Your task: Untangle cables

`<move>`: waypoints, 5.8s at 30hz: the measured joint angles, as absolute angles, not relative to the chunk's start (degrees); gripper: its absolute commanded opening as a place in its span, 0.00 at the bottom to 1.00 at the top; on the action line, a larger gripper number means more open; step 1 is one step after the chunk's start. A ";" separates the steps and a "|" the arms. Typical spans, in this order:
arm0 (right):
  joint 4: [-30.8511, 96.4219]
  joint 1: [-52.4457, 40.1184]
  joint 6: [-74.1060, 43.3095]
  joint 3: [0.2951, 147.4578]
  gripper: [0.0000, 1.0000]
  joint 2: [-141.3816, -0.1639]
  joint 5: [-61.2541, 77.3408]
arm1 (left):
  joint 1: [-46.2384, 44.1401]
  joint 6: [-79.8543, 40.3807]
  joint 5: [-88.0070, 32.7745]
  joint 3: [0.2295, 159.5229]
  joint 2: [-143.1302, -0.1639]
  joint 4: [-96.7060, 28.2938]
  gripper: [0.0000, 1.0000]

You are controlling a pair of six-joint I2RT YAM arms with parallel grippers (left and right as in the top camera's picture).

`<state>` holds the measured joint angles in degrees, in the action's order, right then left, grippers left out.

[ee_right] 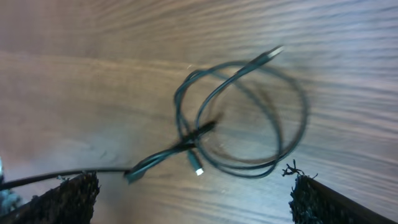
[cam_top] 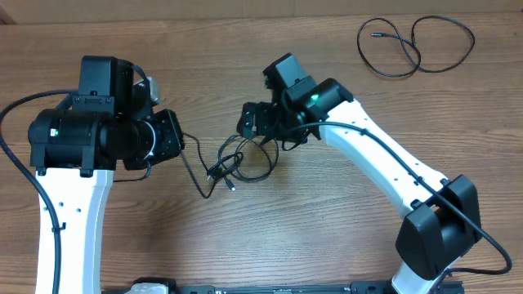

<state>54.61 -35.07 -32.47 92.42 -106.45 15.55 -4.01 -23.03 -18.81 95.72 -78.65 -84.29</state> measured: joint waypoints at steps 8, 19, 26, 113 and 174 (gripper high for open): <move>54.30 -36.84 -32.05 91.33 1.00 -106.45 16.05 | -4.01 -16.84 -32.45 95.72 -78.63 -78.85 0.04; 56.69 -36.84 -31.86 89.27 1.00 -106.50 16.05 | -4.01 -17.02 -50.50 95.74 -78.65 -66.22 0.04; 57.06 -36.84 -31.66 89.25 1.00 -106.50 15.81 | -3.92 -18.76 -52.80 96.42 -78.63 -66.04 0.04; 61.08 -29.67 -24.64 89.19 1.00 -106.50 34.41 | -2.20 -26.94 -59.22 100.18 -78.50 -64.55 0.04; 61.82 -23.49 -25.06 89.17 1.00 -106.50 24.53 | -2.55 -26.83 -20.29 100.16 -78.50 -90.89 0.05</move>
<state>61.82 -23.49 -25.06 89.17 -106.50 24.53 -2.55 -26.83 -20.29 100.16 -78.50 -90.89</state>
